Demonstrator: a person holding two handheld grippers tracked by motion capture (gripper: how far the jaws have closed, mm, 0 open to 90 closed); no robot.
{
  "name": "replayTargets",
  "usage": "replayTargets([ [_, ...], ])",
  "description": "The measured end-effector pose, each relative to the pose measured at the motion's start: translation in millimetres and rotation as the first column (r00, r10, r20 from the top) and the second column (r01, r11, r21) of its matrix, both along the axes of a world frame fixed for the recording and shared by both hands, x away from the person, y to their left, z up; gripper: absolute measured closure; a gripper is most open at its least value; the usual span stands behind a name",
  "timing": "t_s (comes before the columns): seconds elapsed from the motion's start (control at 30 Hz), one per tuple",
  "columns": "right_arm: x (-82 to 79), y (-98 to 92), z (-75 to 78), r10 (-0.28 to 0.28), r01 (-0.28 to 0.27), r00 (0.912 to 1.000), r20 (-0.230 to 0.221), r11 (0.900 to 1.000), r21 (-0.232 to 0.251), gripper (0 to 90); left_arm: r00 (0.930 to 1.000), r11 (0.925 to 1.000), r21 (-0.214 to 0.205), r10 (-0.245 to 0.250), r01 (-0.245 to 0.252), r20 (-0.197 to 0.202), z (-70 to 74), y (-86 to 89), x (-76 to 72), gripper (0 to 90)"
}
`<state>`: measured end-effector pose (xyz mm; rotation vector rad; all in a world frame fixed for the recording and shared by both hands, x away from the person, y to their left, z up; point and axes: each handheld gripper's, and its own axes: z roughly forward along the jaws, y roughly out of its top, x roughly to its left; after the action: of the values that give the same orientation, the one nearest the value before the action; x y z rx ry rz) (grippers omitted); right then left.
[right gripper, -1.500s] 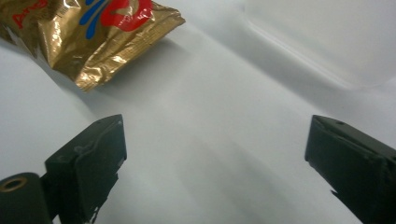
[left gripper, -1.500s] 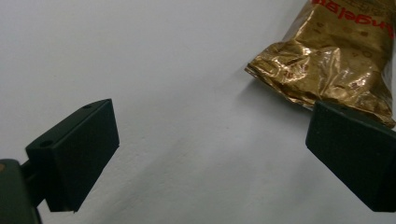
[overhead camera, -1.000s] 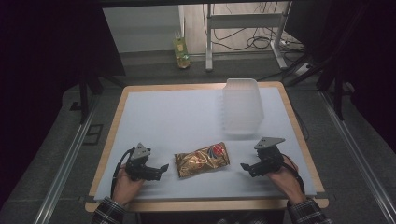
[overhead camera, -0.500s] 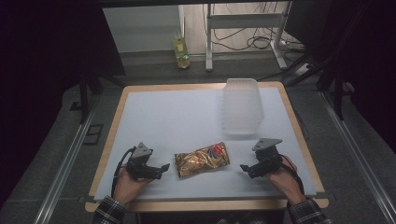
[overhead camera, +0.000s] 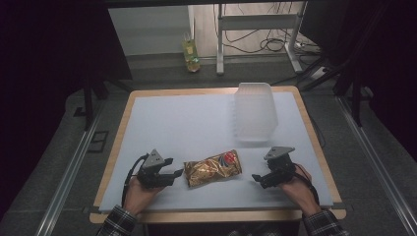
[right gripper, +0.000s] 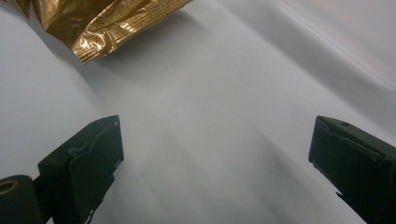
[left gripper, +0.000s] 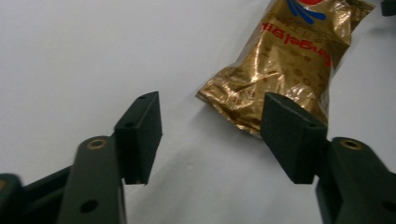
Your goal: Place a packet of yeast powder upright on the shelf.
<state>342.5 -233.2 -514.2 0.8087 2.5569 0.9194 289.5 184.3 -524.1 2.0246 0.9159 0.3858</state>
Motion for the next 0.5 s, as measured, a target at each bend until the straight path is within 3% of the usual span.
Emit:
replayTargets([
  [0.13, 0.4, 0.2, -0.9, -0.001, 0.001, 1.0, -0.001, 1.0, -0.001, 3.7, 0.9998, 0.9999, -0.002, -0.017, 0.017, 0.004, 1.1, -6.2, 0.5, 49.7],
  [0.37, 0.9, 0.5, -1.6, -0.001, 0.001, 1.0, -0.003, 1.0, -0.004, 3.9, 0.999, 0.999, -0.009, -0.042, 0.043, 0.012, 3.5, -14.7, 0.0, 74.9],
  [0.5, 0.9, 0.9, -1.9, -0.006, 0.005, 1.0, -0.007, 1.0, -0.005, 4.0, 0.9974, 0.9974, 0.001, -0.072, 0.072, -0.001, 2.7, -22.4, 1.7, 86.1],
])
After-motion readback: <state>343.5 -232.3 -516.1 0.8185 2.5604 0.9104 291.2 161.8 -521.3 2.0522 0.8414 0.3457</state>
